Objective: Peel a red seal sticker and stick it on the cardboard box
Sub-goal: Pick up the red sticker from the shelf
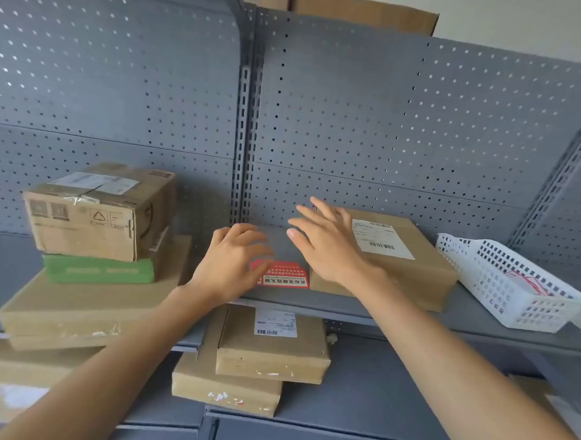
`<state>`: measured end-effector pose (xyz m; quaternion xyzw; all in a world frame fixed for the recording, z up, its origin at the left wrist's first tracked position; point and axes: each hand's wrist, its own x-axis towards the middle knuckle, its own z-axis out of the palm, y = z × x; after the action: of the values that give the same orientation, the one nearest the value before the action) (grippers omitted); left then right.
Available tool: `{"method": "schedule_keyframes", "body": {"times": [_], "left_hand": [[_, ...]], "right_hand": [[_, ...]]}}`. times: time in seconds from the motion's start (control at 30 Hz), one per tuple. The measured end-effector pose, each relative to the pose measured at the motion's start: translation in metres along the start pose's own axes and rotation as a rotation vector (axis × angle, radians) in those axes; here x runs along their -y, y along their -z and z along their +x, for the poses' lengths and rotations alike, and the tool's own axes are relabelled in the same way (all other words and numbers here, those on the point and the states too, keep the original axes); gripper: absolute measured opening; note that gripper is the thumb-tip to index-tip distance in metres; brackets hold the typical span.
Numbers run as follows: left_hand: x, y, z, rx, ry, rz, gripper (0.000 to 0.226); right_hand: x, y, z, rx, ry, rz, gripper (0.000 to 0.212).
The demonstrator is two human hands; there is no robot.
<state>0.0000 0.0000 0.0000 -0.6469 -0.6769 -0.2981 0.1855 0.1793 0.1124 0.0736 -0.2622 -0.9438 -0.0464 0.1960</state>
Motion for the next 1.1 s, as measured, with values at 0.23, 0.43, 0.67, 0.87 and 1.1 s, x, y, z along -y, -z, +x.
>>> {"method": "schedule_keyframes", "body": {"times": [0.23,0.43,0.67,0.87,1.1], "left_hand": [[-0.004,-0.008,-0.027,0.13,-0.1,0.048,0.047],[-0.001,-0.01,-0.042,0.103,-0.166,0.058,0.051],[0.002,-0.006,-0.054,-0.038,-0.365,0.028,0.032],[-0.004,0.0,-0.06,-0.123,-0.361,-0.102,0.008],[-0.022,0.026,-0.035,-0.252,0.122,-0.654,0.022]], "right_hand": [[-0.007,-0.01,-0.008,0.003,0.009,-0.019,0.039],[-0.012,-0.013,-0.015,-0.008,0.005,-0.007,0.036],[-0.012,-0.014,-0.02,-0.027,-0.001,0.03,0.032],[-0.013,-0.014,-0.029,-0.055,0.005,0.095,0.027],[-0.014,0.001,-0.043,-0.197,-0.053,0.3,0.021]]}}
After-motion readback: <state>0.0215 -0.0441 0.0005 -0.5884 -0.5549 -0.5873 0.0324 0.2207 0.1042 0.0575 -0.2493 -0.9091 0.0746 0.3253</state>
